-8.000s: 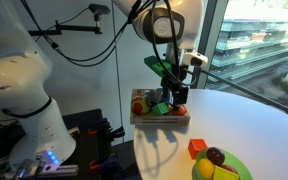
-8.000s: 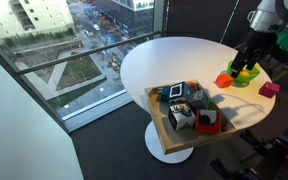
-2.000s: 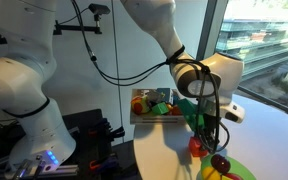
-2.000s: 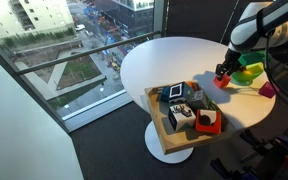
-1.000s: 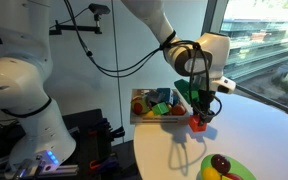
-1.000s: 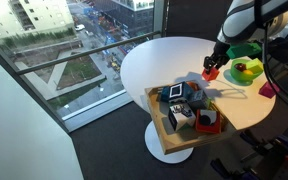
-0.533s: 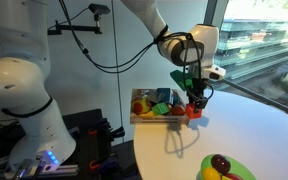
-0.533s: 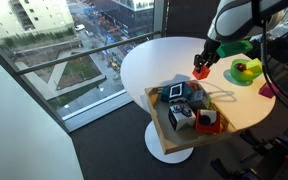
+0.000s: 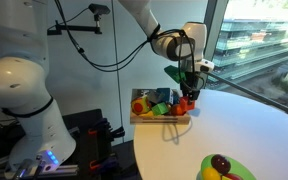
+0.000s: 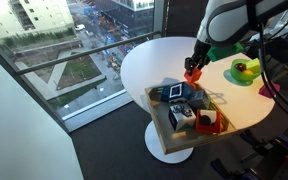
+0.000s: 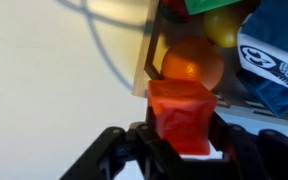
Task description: Shift the orange block to the wooden tray
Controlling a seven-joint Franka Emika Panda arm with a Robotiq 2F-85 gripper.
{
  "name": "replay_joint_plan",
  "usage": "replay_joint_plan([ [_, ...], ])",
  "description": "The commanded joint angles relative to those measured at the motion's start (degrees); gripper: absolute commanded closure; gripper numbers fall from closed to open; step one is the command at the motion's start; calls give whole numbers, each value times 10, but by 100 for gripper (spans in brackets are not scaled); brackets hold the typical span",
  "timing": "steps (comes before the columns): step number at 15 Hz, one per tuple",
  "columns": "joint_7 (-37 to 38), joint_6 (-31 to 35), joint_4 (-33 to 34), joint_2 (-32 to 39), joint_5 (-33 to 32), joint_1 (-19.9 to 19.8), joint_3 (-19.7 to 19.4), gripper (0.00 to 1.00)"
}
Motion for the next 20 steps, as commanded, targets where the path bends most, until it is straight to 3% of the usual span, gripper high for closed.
replay_joint_plan([
  [1,23,-16,1,-15,-21,12,8,75],
  [20,22,-52,-54,-50,-40,35,34,75],
])
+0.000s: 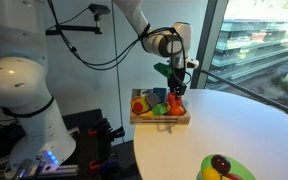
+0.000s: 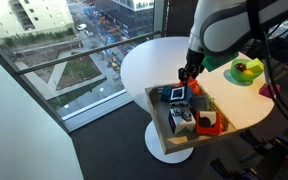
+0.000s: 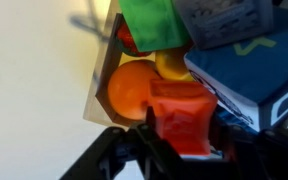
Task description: Shift the orange block to the wooden tray
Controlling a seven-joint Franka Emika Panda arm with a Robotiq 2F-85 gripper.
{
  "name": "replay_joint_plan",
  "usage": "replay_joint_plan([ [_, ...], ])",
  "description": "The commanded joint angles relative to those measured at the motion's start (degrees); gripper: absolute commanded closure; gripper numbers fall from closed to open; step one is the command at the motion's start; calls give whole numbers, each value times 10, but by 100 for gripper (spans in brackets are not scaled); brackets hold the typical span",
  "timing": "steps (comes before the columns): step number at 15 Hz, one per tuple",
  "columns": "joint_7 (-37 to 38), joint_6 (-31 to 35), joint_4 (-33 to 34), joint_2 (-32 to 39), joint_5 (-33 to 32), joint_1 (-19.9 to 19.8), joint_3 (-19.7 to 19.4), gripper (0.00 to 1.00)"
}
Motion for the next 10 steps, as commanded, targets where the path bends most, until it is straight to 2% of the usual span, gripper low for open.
replay_joint_plan([
  [1,13,-20,-36,-35,-25,3,3,75],
  [2,14,-21,-42,-38,-29,3,4,75],
  [3,14,-23,-45,-41,-33,3,5,68],
  [4,16,-25,-48,-43,-39,3,5,25],
  [6,13,-27,-51,-48,-42,0,5,24],
  [9,4,-24,-55,-56,-33,-5,7,2],
  [10,-1,-21,-56,-60,-27,-7,8,0],
])
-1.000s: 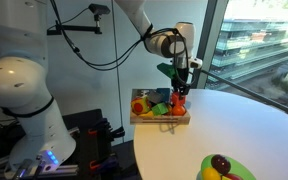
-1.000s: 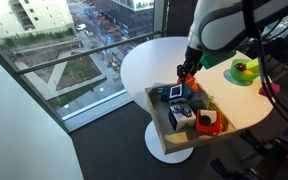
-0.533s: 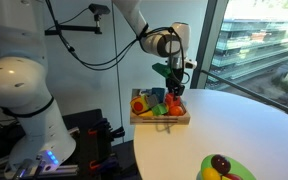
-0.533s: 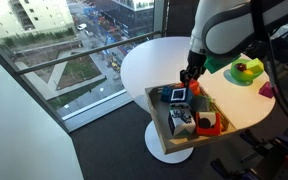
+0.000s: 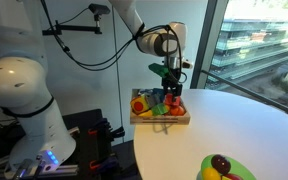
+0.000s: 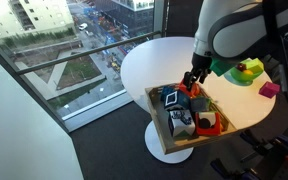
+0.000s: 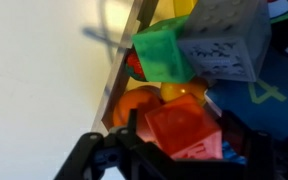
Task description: Shift the orange block to the wooden tray
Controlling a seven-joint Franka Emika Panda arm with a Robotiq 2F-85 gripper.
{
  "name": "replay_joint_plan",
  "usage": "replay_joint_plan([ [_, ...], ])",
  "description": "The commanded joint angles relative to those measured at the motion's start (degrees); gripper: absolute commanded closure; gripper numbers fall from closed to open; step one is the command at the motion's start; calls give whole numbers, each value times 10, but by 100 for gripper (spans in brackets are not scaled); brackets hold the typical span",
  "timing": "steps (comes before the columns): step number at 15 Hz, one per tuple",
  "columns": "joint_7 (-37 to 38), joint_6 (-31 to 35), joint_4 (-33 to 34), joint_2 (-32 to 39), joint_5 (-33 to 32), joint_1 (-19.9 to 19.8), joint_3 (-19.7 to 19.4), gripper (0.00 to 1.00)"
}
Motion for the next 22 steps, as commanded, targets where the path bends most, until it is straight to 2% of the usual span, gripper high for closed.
replay_joint_plan([
  [1,-4,-3,-14,-31,4,-9,4,0],
  [9,-22,-38,-12,-70,17,-28,1,0],
  [16,-60,-141,-9,-114,16,-54,-9,0],
  [22,-144,-232,-10,-169,16,-75,-25,0],
])
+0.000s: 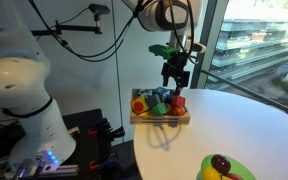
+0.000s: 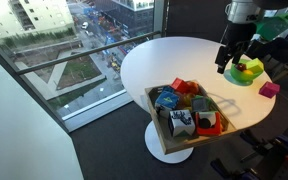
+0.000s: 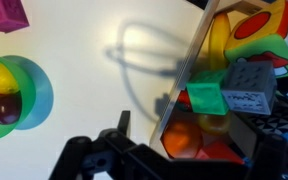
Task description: Shift the orange block to the wooden tray
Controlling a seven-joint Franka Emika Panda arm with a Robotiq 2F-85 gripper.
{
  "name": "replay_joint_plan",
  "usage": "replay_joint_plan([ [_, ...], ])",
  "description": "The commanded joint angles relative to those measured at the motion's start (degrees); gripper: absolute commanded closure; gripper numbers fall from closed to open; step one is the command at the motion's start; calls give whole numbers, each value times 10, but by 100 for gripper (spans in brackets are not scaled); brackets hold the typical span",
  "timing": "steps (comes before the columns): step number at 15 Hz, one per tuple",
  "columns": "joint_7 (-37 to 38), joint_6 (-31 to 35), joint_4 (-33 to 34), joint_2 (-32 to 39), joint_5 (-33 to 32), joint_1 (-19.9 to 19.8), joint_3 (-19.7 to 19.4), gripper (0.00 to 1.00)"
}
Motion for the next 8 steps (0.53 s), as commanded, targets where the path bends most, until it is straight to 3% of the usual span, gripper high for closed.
replay_joint_plan([
  [1,-59,-53,-5,-45,11,-11,-11,0],
  [8,-79,-108,-7,-110,2,-23,-30,0],
])
